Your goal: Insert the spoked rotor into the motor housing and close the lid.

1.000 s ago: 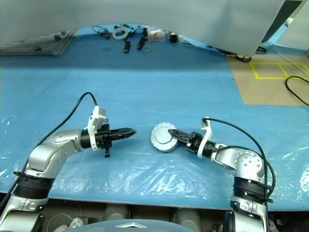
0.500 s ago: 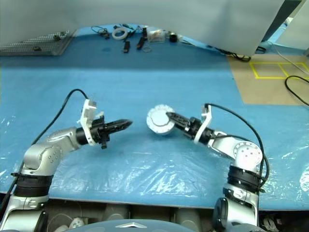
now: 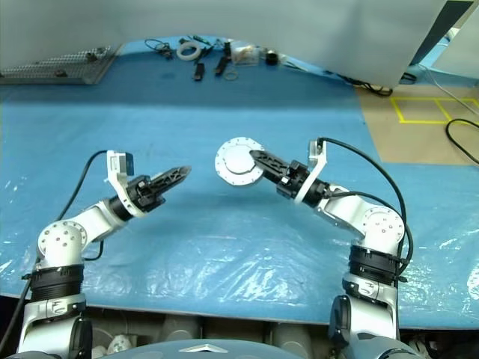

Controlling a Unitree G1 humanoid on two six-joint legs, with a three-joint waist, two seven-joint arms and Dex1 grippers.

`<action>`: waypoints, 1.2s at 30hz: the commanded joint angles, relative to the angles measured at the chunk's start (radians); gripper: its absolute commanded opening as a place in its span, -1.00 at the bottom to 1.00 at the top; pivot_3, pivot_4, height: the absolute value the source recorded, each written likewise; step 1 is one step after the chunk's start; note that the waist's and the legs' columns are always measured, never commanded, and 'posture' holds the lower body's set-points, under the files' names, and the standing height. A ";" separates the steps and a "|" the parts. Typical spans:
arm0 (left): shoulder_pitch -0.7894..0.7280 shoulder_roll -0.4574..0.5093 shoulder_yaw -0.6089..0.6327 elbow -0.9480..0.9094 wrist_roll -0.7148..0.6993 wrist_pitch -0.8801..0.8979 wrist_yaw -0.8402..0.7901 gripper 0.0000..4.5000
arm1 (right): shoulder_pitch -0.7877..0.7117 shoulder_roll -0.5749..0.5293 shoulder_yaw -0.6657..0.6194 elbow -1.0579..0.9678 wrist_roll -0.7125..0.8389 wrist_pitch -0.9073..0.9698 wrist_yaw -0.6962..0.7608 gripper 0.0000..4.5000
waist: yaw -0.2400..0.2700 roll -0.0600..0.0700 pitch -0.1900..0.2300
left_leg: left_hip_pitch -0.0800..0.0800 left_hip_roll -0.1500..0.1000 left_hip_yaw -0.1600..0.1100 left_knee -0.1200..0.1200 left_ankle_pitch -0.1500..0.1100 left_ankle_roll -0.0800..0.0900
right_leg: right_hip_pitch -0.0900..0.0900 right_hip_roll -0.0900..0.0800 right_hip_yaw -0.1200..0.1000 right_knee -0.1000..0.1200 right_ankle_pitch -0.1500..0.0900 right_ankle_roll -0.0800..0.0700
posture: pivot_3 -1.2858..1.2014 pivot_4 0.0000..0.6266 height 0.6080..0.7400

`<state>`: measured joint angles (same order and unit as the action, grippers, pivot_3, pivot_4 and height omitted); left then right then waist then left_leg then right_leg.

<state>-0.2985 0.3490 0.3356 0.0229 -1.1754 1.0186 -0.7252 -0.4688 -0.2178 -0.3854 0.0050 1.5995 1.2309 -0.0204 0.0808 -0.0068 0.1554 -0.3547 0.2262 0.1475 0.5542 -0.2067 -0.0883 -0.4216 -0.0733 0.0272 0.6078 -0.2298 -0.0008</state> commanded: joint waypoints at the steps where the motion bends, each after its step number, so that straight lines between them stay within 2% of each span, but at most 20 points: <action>1: 0.006 -0.025 0.034 0.003 -0.071 0.026 0.037 -0.29 | -0.034 -0.013 0.021 -0.068 0.111 -0.043 -0.006 0.09 | 0.000 -0.001 0.000 | 0.000 0.000 0.000 0.000 0.000 0.000 | 0.000 0.000 0.000 0.000 0.000 0.000 | 0.03 -0.52 1.00; 8: -0.012 -0.096 0.039 0.011 -0.147 0.044 0.084 0.76 | -0.033 -0.049 0.073 -0.069 0.166 -0.099 -0.035 0.09 | 0.010 -0.001 0.001 | -0.006 0.000 -0.002 0.004 0.000 0.000 | 0.000 0.000 0.000 0.000 0.001 0.001 | 0.03 -0.52 1.00; 10: -0.011 -0.094 0.030 0.011 -0.144 0.047 0.086 0.98 | -0.030 -0.059 0.084 -0.071 0.175 -0.111 -0.038 0.09 | 0.013 -0.001 0.001 | -0.008 0.000 -0.002 0.006 0.000 0.000 | 0.000 0.000 0.000 0.000 0.001 0.002 | 0.03 -0.52 1.00; 20: -0.087 -0.167 -0.058 0.041 -0.106 0.036 0.097 0.98 | -0.032 -0.094 0.131 -0.067 0.195 -0.148 -0.029 0.09 | 0.016 -0.001 0.001 | -0.011 0.000 -0.002 0.010 0.000 0.000 | 0.000 0.000 0.000 0.001 0.004 0.006 | 0.03 -0.52 1.00; 36: -0.218 -0.292 -0.128 0.150 -0.042 0.013 0.069 0.98 | -0.013 -0.107 0.173 -0.076 0.199 -0.172 -0.023 0.09 | 0.017 -0.002 0.001 | -0.014 -0.001 -0.003 0.013 0.000 0.000 | -0.001 -0.001 0.000 0.001 0.004 0.007 | 0.03 -0.52 1.00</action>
<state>-0.4950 0.0625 0.2061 0.1813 -1.2176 1.0428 -0.6411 -0.4705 -0.3221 -0.2013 -0.0140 1.7401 1.0739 -0.0685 0.0975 -0.0089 0.1566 -0.3685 0.2256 0.1449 0.5678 -0.2066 -0.0881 -0.4221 -0.0739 0.0268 0.6088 -0.2257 0.0059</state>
